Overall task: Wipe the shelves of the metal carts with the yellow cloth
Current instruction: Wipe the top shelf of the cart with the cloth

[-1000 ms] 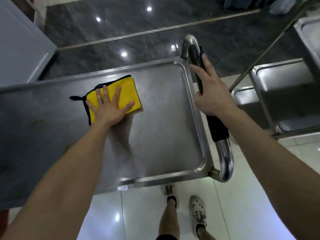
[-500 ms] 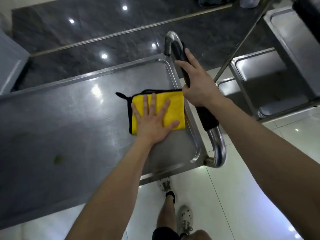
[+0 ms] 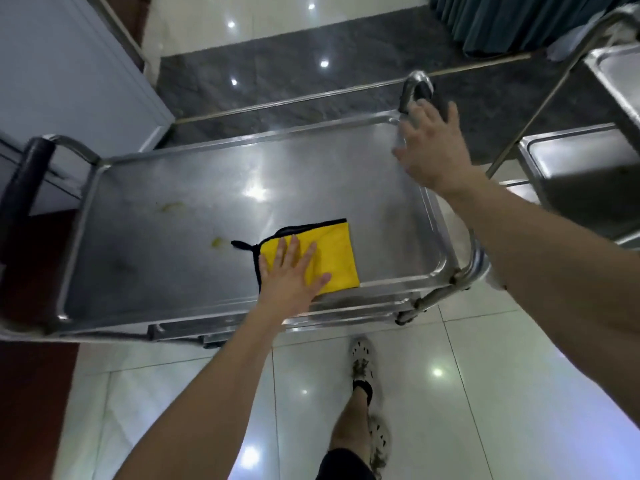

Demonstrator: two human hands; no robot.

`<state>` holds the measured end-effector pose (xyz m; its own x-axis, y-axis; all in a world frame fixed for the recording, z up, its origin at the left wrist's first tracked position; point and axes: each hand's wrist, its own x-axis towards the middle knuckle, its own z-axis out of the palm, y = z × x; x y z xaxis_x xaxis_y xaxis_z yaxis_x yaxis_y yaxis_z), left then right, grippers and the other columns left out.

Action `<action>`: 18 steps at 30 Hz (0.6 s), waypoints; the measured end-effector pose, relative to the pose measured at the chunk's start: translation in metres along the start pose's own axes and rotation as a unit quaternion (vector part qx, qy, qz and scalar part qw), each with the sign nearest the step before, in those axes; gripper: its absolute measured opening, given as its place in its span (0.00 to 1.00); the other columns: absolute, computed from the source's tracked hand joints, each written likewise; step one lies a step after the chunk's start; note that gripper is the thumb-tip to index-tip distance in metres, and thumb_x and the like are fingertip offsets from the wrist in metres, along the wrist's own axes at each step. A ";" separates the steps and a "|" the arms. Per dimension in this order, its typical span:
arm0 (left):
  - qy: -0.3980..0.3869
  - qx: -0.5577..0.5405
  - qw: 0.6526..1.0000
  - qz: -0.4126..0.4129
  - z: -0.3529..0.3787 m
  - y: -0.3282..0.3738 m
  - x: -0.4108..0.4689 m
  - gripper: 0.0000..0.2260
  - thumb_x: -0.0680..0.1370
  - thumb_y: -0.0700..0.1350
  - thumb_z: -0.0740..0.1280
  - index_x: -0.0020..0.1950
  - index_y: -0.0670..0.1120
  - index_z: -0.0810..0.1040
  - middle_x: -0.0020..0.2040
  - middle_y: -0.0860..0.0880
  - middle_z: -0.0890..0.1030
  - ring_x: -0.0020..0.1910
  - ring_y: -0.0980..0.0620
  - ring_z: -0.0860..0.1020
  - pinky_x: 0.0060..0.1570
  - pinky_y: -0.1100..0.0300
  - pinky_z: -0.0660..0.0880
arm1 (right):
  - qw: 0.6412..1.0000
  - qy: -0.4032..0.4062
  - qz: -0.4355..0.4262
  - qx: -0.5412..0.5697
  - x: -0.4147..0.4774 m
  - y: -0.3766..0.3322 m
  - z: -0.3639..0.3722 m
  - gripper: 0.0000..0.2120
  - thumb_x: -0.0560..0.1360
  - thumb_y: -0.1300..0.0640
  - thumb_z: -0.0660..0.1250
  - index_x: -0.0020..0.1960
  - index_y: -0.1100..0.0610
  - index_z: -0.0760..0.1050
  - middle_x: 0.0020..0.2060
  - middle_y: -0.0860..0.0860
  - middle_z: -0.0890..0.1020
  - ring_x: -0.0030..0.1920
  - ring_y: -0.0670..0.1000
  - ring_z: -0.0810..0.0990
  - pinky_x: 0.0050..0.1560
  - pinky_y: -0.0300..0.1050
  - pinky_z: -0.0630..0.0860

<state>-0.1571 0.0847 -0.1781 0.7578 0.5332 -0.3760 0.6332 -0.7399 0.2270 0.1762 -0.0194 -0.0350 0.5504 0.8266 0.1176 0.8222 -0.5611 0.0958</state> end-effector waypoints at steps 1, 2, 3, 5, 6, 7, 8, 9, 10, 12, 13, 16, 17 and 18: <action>0.008 -0.004 1.000 0.005 -0.003 -0.005 -0.007 0.37 0.83 0.75 0.51 0.89 0.62 0.49 0.90 0.52 0.40 0.88 0.48 0.36 0.83 0.32 0.37 | 1.000 0.002 -0.007 0.027 -0.013 -0.020 -0.004 0.23 0.84 0.47 0.63 0.72 0.61 0.74 0.76 0.62 0.70 0.79 0.62 0.66 0.79 0.69 0.59; 0.022 -0.011 1.000 0.004 -0.005 -0.013 -0.017 0.35 0.84 0.72 0.54 0.89 0.60 0.52 0.90 0.51 0.44 0.88 0.48 0.40 0.84 0.33 0.39 | 0.998 -0.002 -0.018 0.065 -0.029 -0.044 -0.005 0.21 0.83 0.48 0.63 0.69 0.61 0.76 0.72 0.62 0.74 0.74 0.64 0.71 0.76 0.65 0.64; 0.040 -0.027 0.999 -0.002 -0.006 -0.020 -0.028 0.34 0.85 0.68 0.57 0.88 0.58 0.56 0.90 0.50 0.48 0.89 0.48 0.43 0.85 0.35 0.42 | 0.993 -0.014 -0.028 0.114 -0.049 -0.071 -0.003 0.20 0.83 0.48 0.64 0.67 0.61 0.77 0.67 0.61 0.77 0.70 0.64 0.74 0.72 0.61 0.67; 0.077 -0.071 0.994 -0.016 -0.007 -0.036 -0.055 0.31 0.87 0.63 0.61 0.87 0.53 0.62 0.89 0.47 0.57 0.88 0.44 0.53 0.85 0.37 0.50 | 0.975 -0.060 -0.038 0.210 -0.097 -0.127 0.008 0.20 0.84 0.48 0.65 0.70 0.59 0.77 0.68 0.59 0.79 0.69 0.63 0.76 0.70 0.58 0.69; 0.095 -0.091 0.991 -0.022 -0.006 -0.045 -0.068 0.29 0.87 0.60 0.63 0.86 0.50 0.65 0.87 0.46 0.61 0.87 0.42 0.58 0.84 0.37 0.55 | 0.966 -0.084 -0.042 0.241 -0.122 -0.151 0.018 0.22 0.84 0.47 0.66 0.73 0.58 0.76 0.72 0.58 0.77 0.72 0.62 0.73 0.73 0.58 0.67; 0.109 -0.103 0.988 -0.029 -0.004 -0.055 -0.080 0.28 0.87 0.58 0.64 0.84 0.49 0.67 0.86 0.45 0.65 0.85 0.41 0.61 0.82 0.38 0.58 | 0.960 -0.104 -0.045 0.257 -0.144 -0.172 0.028 0.24 0.84 0.45 0.66 0.76 0.56 0.74 0.77 0.58 0.72 0.77 0.61 0.69 0.77 0.59 0.64; 0.118 -0.107 0.986 -0.039 -0.002 -0.066 -0.092 0.27 0.87 0.57 0.64 0.84 0.48 0.68 0.85 0.45 0.66 0.85 0.42 0.62 0.82 0.40 0.59 | 0.957 -0.118 -0.043 0.262 -0.163 -0.189 0.038 0.27 0.84 0.43 0.66 0.78 0.55 0.71 0.81 0.57 0.67 0.81 0.60 0.63 0.80 0.60 0.60; 0.124 -0.103 0.986 -0.050 0.000 -0.079 -0.102 0.27 0.87 0.57 0.64 0.84 0.48 0.68 0.85 0.45 0.67 0.85 0.42 0.62 0.83 0.41 0.59 | 0.956 -0.122 -0.036 0.263 -0.176 -0.203 0.048 0.29 0.84 0.41 0.66 0.80 0.53 0.69 0.84 0.56 0.62 0.84 0.59 0.58 0.81 0.61 0.58; 0.128 -0.097 0.985 -0.062 0.001 -0.093 -0.110 0.27 0.88 0.57 0.63 0.85 0.48 0.67 0.85 0.45 0.66 0.85 0.43 0.62 0.83 0.41 0.58 | 0.956 -0.120 -0.027 0.265 -0.184 -0.213 0.056 0.31 0.83 0.39 0.66 0.81 0.51 0.68 0.85 0.55 0.59 0.85 0.58 0.54 0.82 0.62 0.56; 0.135 -0.086 0.984 -0.073 -0.001 -0.123 -0.118 0.28 0.87 0.58 0.63 0.85 0.48 0.67 0.85 0.45 0.66 0.85 0.42 0.62 0.84 0.41 0.57 | 0.959 -0.096 -0.009 0.266 -0.184 -0.229 0.067 0.33 0.82 0.35 0.64 0.83 0.49 0.65 0.86 0.55 0.56 0.86 0.57 0.50 0.82 0.65 0.55; 0.135 -0.080 0.985 -0.072 -0.003 -0.139 -0.119 0.29 0.87 0.60 0.63 0.85 0.48 0.66 0.85 0.45 0.66 0.85 0.42 0.61 0.84 0.41 0.56 | 0.962 -0.083 0.004 0.259 -0.179 -0.236 0.071 0.35 0.82 0.33 0.62 0.84 0.47 0.63 0.86 0.55 0.53 0.86 0.57 0.47 0.82 0.67 0.53; 0.106 -0.020 0.991 -0.079 -0.008 -0.188 -0.114 0.39 0.84 0.71 0.58 0.89 0.52 0.53 0.89 0.46 0.53 0.89 0.44 0.49 0.86 0.43 0.44 | 0.968 -0.086 0.076 0.223 -0.160 -0.257 0.088 0.40 0.80 0.24 0.55 0.86 0.39 0.50 0.87 0.54 0.41 0.86 0.56 0.35 0.84 0.67 0.41; 0.097 0.007 0.992 -0.079 -0.011 -0.205 -0.109 0.42 0.83 0.74 0.54 0.89 0.53 0.46 0.90 0.46 0.46 0.89 0.45 0.43 0.85 0.43 0.39 | 0.964 -0.104 0.113 0.216 -0.156 -0.263 0.095 0.41 0.79 0.22 0.52 0.86 0.38 0.46 0.86 0.54 0.37 0.85 0.56 0.33 0.83 0.67 0.38; 0.095 0.033 0.992 -0.075 -0.014 -0.221 -0.102 0.43 0.82 0.77 0.49 0.89 0.54 0.39 0.89 0.45 0.39 0.88 0.44 0.37 0.85 0.43 0.34 | 0.959 -0.123 0.148 0.208 -0.153 -0.268 0.103 0.43 0.79 0.21 0.49 0.86 0.38 0.43 0.86 0.54 0.35 0.84 0.57 0.31 0.82 0.68 0.37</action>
<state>-0.3720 0.1997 -0.1779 0.6752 0.7028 -0.2241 0.7347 -0.6677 0.1198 -0.1133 0.0092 -0.1804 0.7446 0.6472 -0.1633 0.5828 -0.7496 -0.3137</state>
